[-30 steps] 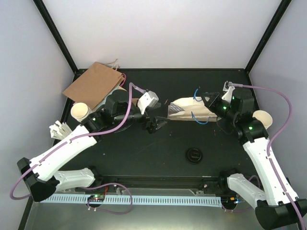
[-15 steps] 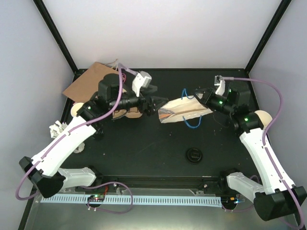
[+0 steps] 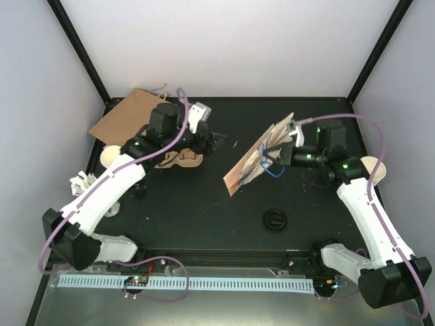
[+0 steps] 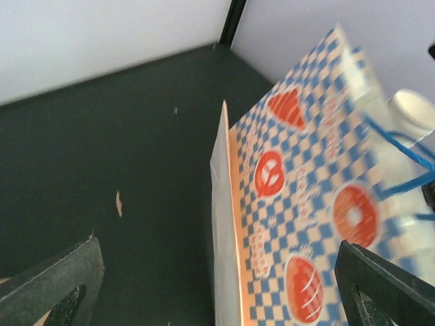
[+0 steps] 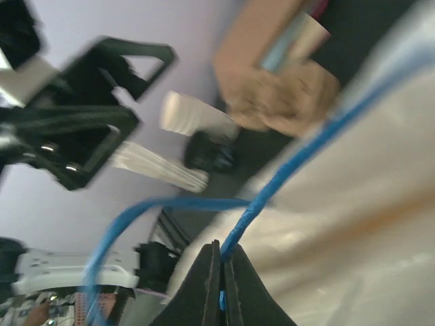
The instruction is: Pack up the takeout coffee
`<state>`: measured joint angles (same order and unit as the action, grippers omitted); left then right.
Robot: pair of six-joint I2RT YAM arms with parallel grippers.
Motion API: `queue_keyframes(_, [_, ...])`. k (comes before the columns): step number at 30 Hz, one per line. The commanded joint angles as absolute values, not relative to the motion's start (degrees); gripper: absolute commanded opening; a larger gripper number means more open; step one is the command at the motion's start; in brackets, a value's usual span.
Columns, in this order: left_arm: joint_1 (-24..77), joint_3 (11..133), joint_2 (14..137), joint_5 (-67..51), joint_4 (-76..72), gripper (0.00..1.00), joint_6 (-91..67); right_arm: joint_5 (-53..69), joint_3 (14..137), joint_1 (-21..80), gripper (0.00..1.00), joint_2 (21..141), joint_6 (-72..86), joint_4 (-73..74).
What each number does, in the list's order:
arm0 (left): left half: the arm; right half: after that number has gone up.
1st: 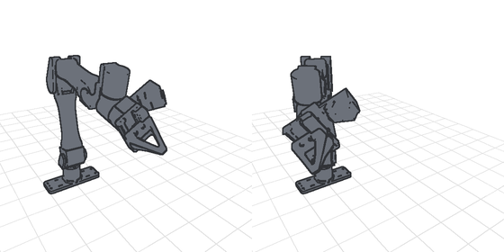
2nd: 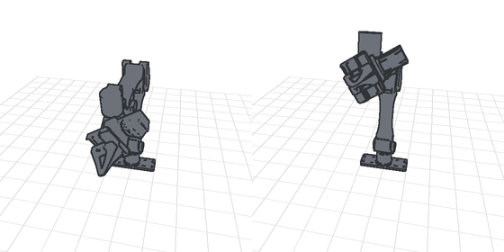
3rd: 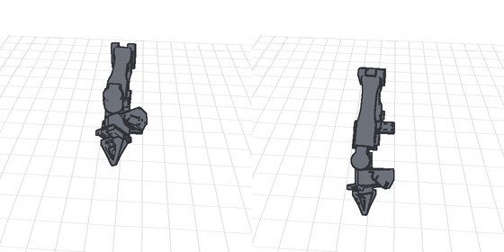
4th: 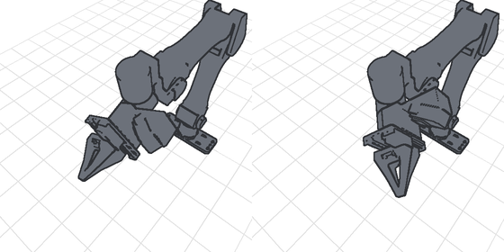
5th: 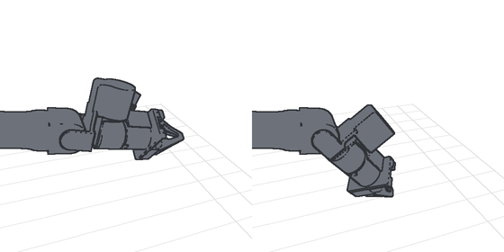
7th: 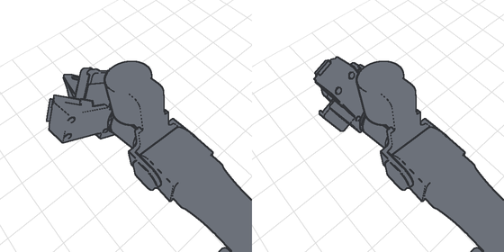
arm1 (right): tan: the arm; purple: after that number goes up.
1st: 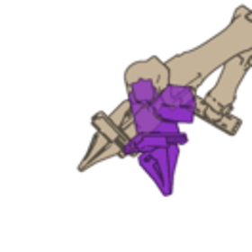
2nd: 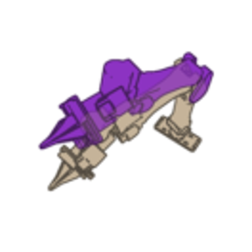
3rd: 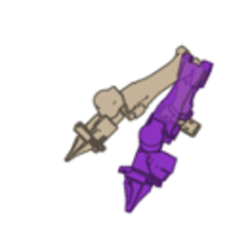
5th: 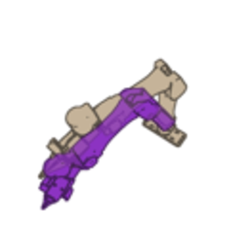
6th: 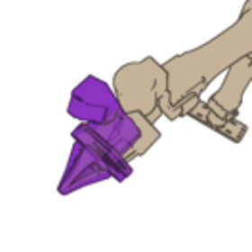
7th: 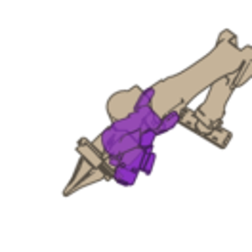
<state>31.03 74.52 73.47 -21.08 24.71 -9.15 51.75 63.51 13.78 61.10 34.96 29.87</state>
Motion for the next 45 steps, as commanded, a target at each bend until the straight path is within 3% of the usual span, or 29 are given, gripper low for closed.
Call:
queue_keyframes(1, [32.47,71.68,78.16,-20.75,24.89,0.95,-5.65,41.66,57.05,13.35,0.01,58.47,26.88,44.26])
queue_keyframes(8, [38.96,73.54,83.39,-16.95,24.51,0.94,-0.01,25.34,55.77,13.36,0.01,51.13,25.22,52.18])
queue_keyframes(17, [40.37,82.14,93.21,-9.53,31.1,0.93,-1.38,21.82,58.75,13.36,0.01,50.52,21.87,57.29])
queue_keyframes(21, [39.99,85.83,97.44,-8.51,32.78,0.86,-2.13,22.57,58.85,13.35,0.01,50.22,20.05,57.56])
queue_keyframes(29, [34.86,88.95,104.0,-20.05,35.01,0.79,-7.99,18.44,58.11,13.36,0.01,48.06,18.45,57.49])
queue_keyframes(37, [34.03,87.36,101.02,-18.16,34.37,0.8,-8.35,6.99,58.75,13.38,0.01,42.34,22.3,60.6])
queue_keyframes(45, [34.03,87.54,101.63,-21.62,34.77,0.76,-9.01,6.38,57.1,13.36,0.01,39.64,23.36,62.65])
